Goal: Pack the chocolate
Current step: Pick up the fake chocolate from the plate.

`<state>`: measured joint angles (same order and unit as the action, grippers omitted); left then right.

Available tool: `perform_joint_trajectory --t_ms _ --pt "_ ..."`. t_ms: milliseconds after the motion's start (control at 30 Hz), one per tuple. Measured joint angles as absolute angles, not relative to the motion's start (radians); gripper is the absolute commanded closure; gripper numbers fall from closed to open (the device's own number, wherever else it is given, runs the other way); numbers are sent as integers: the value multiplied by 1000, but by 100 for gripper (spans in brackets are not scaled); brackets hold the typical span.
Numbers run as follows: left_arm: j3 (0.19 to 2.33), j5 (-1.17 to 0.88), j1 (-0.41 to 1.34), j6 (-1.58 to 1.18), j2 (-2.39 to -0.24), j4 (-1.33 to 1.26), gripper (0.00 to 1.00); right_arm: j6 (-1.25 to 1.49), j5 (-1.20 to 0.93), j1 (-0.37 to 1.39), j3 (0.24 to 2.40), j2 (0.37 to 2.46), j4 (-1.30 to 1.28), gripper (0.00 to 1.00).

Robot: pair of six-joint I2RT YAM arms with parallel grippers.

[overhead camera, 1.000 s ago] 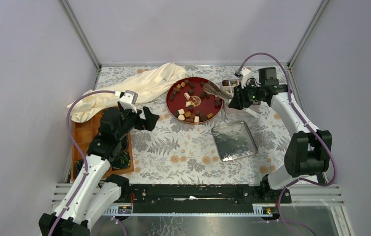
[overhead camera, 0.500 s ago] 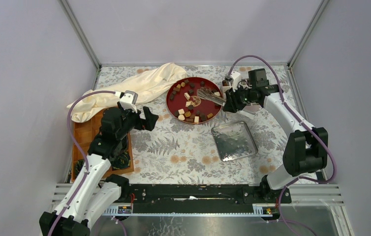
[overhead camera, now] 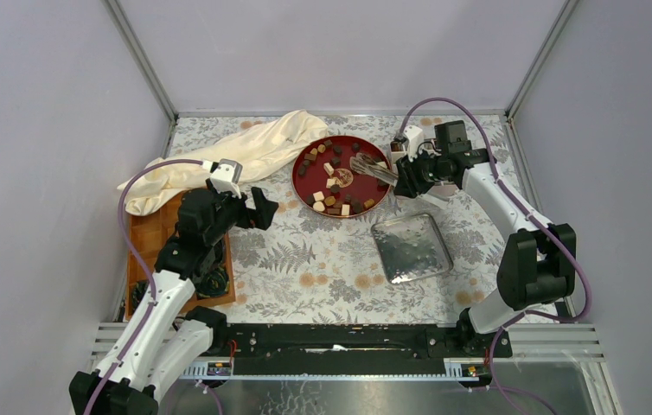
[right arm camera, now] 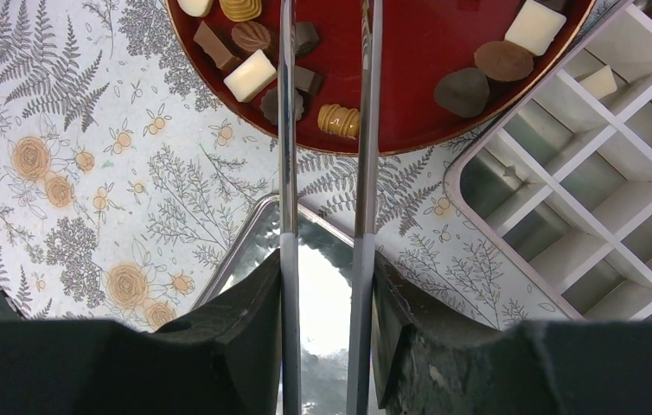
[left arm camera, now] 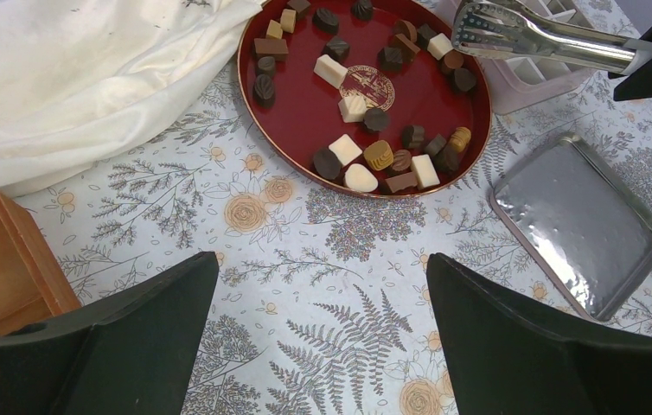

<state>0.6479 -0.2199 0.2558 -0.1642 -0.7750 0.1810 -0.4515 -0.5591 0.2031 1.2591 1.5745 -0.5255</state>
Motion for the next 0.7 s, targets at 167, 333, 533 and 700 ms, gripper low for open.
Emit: perform_joint_trajectory --t_ms 167,333,533,700 --pt "648 -220 256 -164 -775 181 1 -451 -533 214 1261 1579 -526 58" --pt "648 -220 255 -164 -775 181 1 -447 -493 233 1277 1612 -524 58" --pt "648 -221 255 -164 -774 181 1 -432 -432 253 1293 1664 -524 58" --pt "648 -232 255 -165 -774 181 1 -421 -393 255 1293 1681 -525 58"
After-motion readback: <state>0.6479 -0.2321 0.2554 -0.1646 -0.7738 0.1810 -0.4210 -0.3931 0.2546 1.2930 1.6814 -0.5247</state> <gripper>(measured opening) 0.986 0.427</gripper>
